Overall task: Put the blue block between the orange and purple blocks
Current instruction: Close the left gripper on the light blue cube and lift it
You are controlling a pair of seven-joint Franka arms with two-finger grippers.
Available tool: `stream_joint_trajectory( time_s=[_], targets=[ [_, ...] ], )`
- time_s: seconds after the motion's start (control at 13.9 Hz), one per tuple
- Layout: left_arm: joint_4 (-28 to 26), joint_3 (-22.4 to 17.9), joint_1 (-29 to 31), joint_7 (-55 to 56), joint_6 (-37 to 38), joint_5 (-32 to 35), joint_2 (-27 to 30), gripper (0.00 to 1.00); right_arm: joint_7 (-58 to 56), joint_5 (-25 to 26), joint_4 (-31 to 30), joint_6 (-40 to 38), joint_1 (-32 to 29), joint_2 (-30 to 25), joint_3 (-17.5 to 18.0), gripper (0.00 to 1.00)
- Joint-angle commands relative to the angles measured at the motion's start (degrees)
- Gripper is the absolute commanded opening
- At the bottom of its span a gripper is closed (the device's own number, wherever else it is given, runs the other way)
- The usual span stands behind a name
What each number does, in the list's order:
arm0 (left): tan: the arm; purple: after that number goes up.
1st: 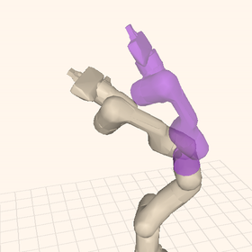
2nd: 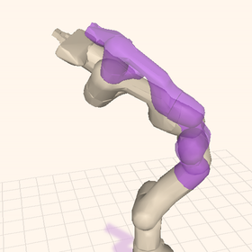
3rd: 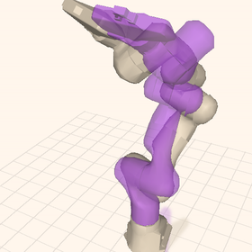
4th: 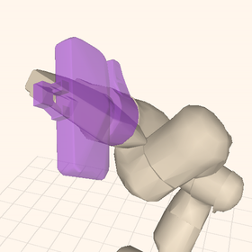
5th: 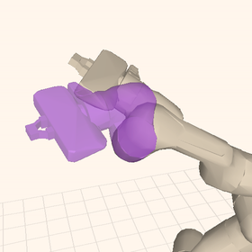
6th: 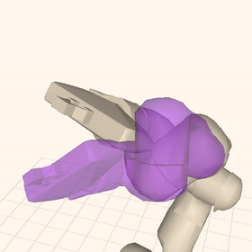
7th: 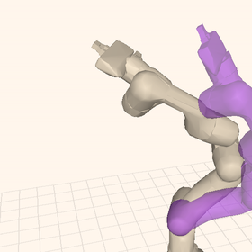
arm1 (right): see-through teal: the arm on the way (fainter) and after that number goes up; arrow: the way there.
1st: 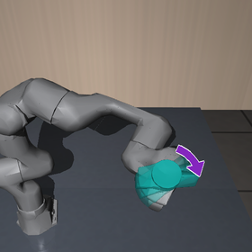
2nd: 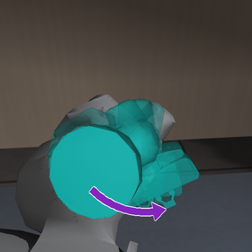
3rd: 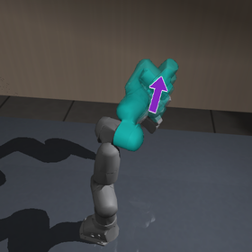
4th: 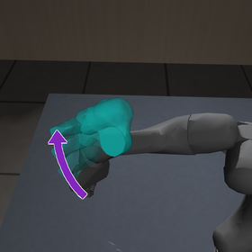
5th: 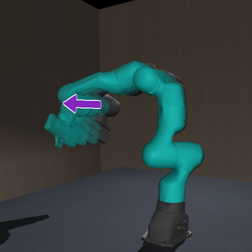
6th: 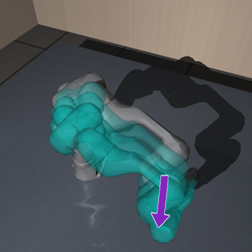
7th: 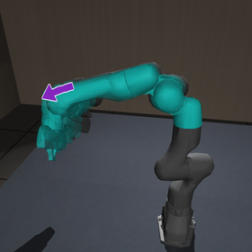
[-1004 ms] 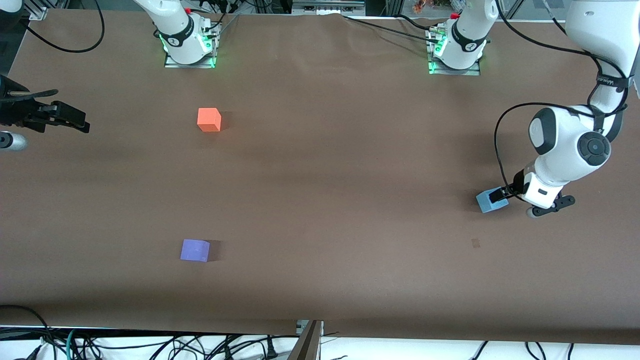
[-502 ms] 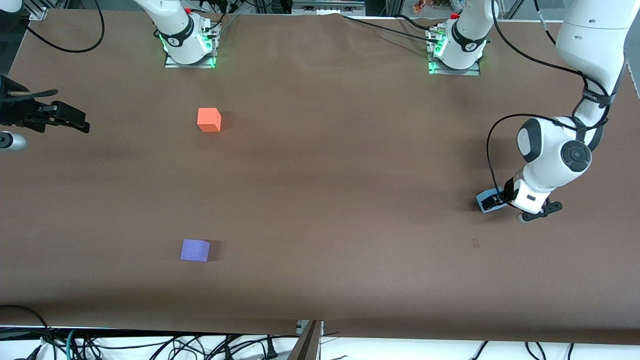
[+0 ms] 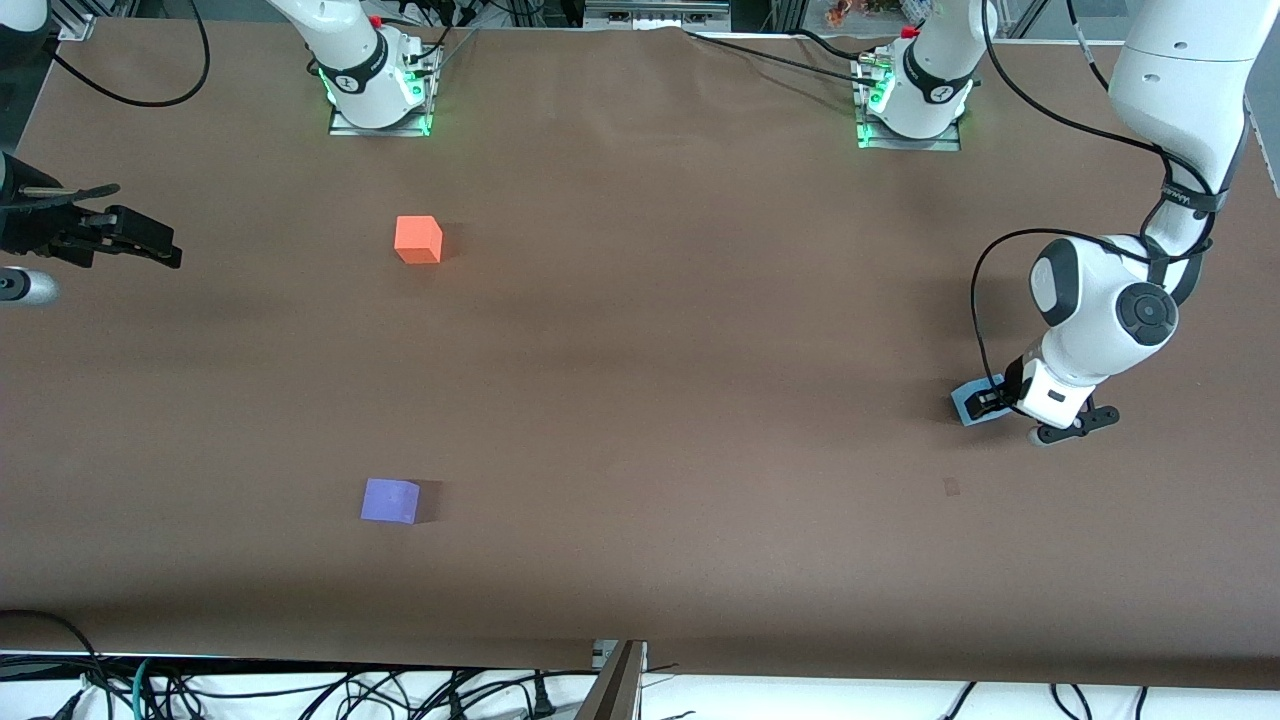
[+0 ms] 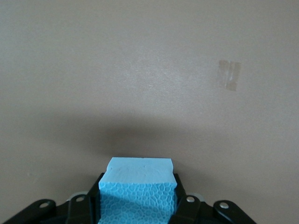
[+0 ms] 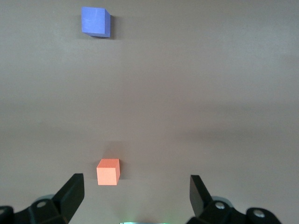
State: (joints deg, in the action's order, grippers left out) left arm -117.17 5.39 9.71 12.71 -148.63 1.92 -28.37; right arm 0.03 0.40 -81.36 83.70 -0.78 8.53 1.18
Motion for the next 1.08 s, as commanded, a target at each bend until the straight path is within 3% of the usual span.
stream_joint_trajectory(
  time_s=[0.0,0.22,0.57,0.79,1.0],
  targets=[
    [0.4,0.1,-0.3,-3.5,0.3,0.8,0.2,0.0,-0.9,-0.7,1.1,0.2,-0.3,0.4,0.0,1.0],
    [2.9,0.8,-2.5,-5.9,3.9,0.9,0.4,0.0,-0.7,-0.7,1.1,0.4,-0.4,0.5,-0.1,1.0],
    [8.6,2.4,-11.6,-5.2,8.9,-0.2,0.5,0.0,-0.8,-0.8,1.0,0.4,-0.5,0.5,-0.2,1.0],
    [11.4,2.4,-19.8,4.7,9.5,-3.0,0.0,0.0,-0.8,-0.8,1.1,0.3,-0.5,0.5,-0.2,1.0],
    [20.5,2.3,-29.8,18.4,12.5,-3.0,-6.1,0.0,-0.7,-0.8,1.0,0.4,-0.5,0.5,-0.1,1.0]
  ],
)
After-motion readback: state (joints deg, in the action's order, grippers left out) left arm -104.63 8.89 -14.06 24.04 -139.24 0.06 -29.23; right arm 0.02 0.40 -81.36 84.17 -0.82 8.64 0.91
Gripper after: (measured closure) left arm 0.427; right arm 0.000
